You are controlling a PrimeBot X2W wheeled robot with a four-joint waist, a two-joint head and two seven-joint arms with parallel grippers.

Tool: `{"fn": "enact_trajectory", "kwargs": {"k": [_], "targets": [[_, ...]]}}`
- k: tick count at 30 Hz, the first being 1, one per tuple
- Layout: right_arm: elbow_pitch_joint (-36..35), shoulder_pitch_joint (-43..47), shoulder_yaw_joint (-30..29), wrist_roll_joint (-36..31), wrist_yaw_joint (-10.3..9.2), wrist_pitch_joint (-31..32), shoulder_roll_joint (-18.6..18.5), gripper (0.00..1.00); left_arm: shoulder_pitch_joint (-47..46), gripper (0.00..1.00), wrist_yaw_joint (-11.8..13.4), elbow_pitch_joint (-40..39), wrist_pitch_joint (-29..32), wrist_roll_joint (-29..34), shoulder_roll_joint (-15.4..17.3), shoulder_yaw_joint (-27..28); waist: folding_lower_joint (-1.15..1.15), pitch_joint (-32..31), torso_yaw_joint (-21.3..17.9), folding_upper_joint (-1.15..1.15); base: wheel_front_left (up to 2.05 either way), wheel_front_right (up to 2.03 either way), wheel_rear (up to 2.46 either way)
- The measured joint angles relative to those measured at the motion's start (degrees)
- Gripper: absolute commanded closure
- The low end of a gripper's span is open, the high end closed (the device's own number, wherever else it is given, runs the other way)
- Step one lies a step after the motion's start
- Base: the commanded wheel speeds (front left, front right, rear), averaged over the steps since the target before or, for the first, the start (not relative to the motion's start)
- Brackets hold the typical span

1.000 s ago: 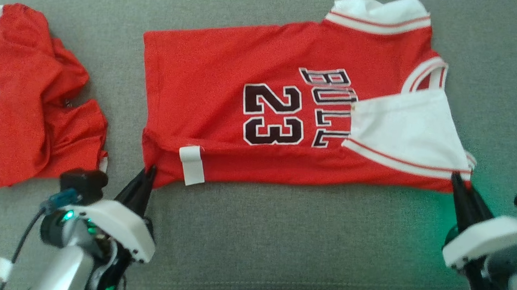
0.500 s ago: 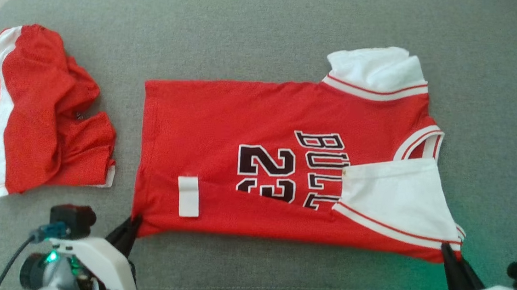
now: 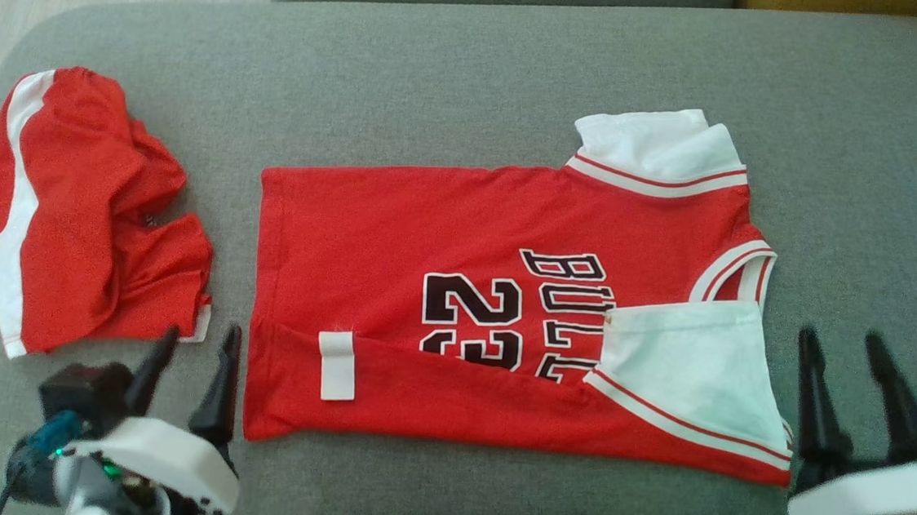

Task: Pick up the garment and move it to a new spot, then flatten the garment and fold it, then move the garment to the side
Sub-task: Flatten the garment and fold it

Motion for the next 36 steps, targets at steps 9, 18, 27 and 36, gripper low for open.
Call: {"fn": "enact_trajectory", "kwargs": {"k": [9, 18, 27, 36], "targets": [[-1.12, -5.03, 0.48, -3.0, 0.0, -0.98, -0.82, 0.0, -2.54, 0.0, 2.89, -4.36, -4.8, 3.91, -0.68, 0.18, 0.0, -1.46, -0.05, 0.0, 0.0, 0.0, 0.0], [-0.24, -5.04, 0.79, -2.9, 0.0, -0.97, -0.81, 0.0, -3.88, 0.0, 3.25, -1.88, -5.31, 4.58, -1.59, -0.49, 0.0, -1.11, 0.05, 0.0, 0.0, 0.0, 0.0], [0.09, -8.34, 2.48, -2.8, 0.0, -0.46, -0.76, 0.0, -22.16, 0.0, -3.58, 14.32, -3.49, 1.34, -4.2, -2.31, 0.01, 3.76, -0.23, 0.0, 0.0, 0.0, 0.0], [1.59, -11.56, 4.26, -2.32, 0.0, -0.56, -0.74, 0.0, -40.62, 0.0, -9.03, 39.78, 1.19, -1.99, -4.68, -1.63, 0.02, 10.19, -2.4, 0.0, 0.0, 0.0, 0.0]]}}
